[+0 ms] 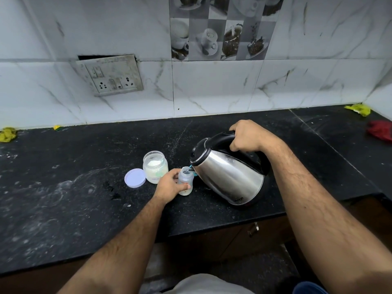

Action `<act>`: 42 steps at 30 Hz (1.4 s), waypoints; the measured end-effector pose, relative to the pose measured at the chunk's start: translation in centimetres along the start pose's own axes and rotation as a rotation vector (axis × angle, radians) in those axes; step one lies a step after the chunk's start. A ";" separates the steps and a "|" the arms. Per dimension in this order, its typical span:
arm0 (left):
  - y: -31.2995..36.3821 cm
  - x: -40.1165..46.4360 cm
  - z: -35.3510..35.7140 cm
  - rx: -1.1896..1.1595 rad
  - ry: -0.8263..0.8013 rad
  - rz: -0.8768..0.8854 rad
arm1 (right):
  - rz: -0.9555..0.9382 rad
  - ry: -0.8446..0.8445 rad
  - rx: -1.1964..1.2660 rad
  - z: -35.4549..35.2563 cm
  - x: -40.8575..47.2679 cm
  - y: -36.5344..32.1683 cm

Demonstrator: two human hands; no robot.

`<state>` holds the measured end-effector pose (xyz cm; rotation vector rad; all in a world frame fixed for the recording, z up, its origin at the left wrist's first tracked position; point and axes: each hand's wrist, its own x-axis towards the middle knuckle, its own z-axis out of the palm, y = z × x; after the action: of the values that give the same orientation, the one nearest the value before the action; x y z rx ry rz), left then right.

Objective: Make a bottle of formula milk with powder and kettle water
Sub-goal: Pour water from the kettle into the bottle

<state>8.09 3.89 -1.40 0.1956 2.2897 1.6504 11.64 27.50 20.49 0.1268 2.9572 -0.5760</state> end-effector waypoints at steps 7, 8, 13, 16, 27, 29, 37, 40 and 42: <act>0.3 0.1 -0.4 -0.060 -0.020 0.021 | 0.060 0.065 0.235 0.7 -0.4 2.2; 0.3 0.1 -0.4 -0.061 -0.020 0.021 | 0.068 0.075 0.265 0.8 -0.4 2.5; 0.0 0.1 -0.8 -0.053 -0.023 0.010 | 0.095 0.139 0.406 1.4 -0.7 3.6; -0.1 -0.2 -0.7 -0.058 -0.024 0.003 | 0.097 0.197 0.505 1.7 -0.8 4.1; -0.6 -0.6 -0.1 -0.041 0.006 -0.022 | 0.057 0.423 0.776 1.4 3.2 4.2; -0.6 -0.3 0.3 -0.039 0.020 -0.026 | 0.043 0.446 0.816 1.3 4.8 4.2; -1.1 0.8 1.1 0.029 0.055 -0.079 | 0.022 0.386 0.897 2.5 12.1 4.0; -0.8 0.8 1.3 0.048 0.052 -0.088 | 0.017 0.341 0.895 3.2 14.4 3.7; -0.5 0.9 1.4 0.055 0.051 -0.091 | 0.017 0.307 0.890 3.7 15.7 3.4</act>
<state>7.77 5.24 -2.39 0.0613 2.3469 1.5667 -3.16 30.17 13.61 0.3396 2.6943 -1.9645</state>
